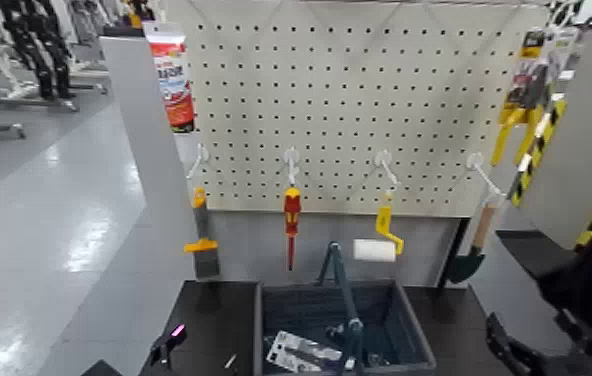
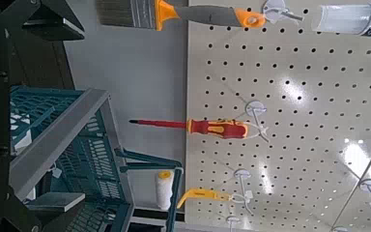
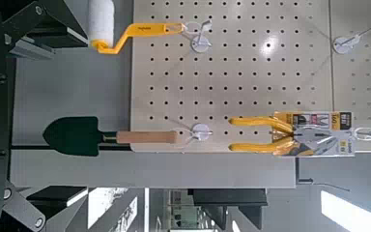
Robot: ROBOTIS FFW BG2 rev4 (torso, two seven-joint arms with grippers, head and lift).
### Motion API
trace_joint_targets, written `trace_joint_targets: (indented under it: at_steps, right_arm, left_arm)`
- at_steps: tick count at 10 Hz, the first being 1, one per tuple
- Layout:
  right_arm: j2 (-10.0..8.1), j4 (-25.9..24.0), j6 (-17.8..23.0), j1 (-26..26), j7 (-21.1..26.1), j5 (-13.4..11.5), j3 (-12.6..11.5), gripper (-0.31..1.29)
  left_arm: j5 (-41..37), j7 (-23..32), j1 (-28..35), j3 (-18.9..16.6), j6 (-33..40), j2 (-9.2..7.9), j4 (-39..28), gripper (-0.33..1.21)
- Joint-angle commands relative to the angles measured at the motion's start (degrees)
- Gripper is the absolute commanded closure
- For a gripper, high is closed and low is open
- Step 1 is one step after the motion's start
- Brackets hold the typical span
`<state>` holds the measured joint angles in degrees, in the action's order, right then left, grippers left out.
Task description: Put the yellow pliers into the crate.
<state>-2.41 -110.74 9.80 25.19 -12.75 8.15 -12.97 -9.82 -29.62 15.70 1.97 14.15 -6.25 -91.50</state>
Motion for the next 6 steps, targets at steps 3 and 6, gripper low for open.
trace_joint_targets:
  at_steps: [3, 6]
  right_arm:
    - [-2.95, -2.8, -7.3, -6.6, -4.9, 0.8, -5.9, 0.21]
    - [-4.45, -2.3, -12.3, -13.6, -9.6, 2.5, -10.4, 0.21]
  left_arm:
    - [0.0, -0.2, -0.7, 0.2, 0.0, -0.08, 0.5, 0.13]
    - [-0.3, -0.2, -1.3, 0.6, 0.0, -0.34, 0.9, 0.13]
